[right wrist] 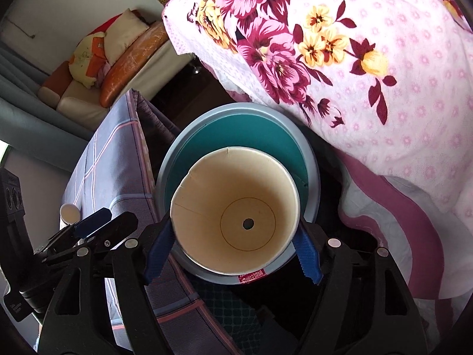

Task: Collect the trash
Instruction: 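Open the left tool over the bin while the right tool releases the cup into it, then move both open tools back over the table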

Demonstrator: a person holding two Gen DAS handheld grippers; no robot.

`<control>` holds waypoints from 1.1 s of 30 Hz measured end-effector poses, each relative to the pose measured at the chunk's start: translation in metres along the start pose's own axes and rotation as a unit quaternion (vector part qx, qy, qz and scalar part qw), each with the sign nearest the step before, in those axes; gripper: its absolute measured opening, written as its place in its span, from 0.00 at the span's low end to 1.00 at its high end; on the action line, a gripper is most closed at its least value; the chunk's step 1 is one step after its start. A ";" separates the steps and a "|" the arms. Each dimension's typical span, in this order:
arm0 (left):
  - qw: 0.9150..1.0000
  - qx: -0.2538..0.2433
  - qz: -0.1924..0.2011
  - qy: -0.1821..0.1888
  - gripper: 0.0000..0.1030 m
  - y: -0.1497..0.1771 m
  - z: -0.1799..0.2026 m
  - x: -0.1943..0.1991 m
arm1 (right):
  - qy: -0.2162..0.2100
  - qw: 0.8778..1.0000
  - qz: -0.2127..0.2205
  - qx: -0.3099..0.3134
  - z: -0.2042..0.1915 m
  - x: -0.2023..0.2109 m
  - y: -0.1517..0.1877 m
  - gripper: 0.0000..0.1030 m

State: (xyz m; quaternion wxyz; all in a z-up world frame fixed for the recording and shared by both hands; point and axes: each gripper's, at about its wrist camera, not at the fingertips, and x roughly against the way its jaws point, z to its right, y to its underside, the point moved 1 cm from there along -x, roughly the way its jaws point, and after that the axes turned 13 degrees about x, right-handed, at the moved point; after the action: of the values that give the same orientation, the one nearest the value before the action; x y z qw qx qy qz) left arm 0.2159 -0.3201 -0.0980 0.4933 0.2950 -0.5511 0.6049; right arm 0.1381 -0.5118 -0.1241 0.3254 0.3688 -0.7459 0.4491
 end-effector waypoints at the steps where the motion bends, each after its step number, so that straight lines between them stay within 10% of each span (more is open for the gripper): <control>1: 1.000 0.003 0.002 -0.001 0.83 0.001 -0.003 0.002 | 0.001 1.000 0.002 -0.002 0.000 0.002 0.001 0.72; 33: 0.994 0.085 0.064 0.035 0.90 0.066 -0.115 0.132 | 0.033 0.997 0.000 0.076 -0.096 0.045 0.027 0.82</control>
State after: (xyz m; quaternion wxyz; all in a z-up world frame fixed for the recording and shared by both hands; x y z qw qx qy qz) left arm 0.1319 -0.1682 -0.0287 0.4453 0.2792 -0.4977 0.6900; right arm 0.1065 -0.4272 -0.0618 0.3209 0.3777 -0.6987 0.5159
